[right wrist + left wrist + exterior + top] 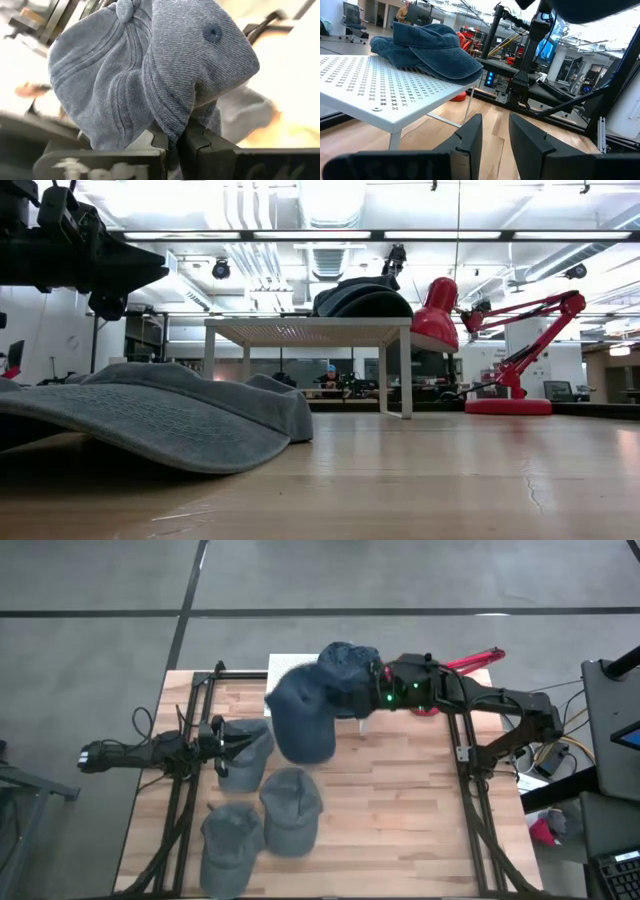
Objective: Pick & Place hat
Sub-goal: Stack the black cap on top of the black cap on the shelf
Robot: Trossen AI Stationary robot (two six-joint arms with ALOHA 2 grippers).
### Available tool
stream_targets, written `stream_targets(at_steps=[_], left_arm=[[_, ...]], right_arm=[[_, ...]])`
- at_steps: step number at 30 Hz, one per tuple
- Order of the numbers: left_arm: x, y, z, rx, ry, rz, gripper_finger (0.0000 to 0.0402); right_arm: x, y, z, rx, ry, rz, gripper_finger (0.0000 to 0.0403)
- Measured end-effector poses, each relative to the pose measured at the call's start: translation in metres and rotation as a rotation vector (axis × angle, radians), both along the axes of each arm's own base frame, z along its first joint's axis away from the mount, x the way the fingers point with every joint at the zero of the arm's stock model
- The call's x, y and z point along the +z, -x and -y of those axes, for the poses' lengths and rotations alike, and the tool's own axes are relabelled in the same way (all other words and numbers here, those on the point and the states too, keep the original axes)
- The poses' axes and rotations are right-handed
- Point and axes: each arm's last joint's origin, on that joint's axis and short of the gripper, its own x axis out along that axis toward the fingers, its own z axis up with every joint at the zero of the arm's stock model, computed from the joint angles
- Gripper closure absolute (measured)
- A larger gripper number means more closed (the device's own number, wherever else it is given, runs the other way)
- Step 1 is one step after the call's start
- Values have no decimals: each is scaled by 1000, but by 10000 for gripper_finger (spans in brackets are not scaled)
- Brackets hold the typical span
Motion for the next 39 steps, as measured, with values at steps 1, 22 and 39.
stream_targets(at_steps=[1, 22, 39], left_arm=[[0, 0, 0, 0, 0, 0, 303], [0, 0, 0, 0, 0, 0, 303], [0, 0, 0, 0, 0, 4, 303]], right_arm=[[0, 1, 5, -29, -3, 0, 391], [1, 60, 103, -346, 8, -340, 390], [-33, 54, 138, -386, 10, -493, 390]])
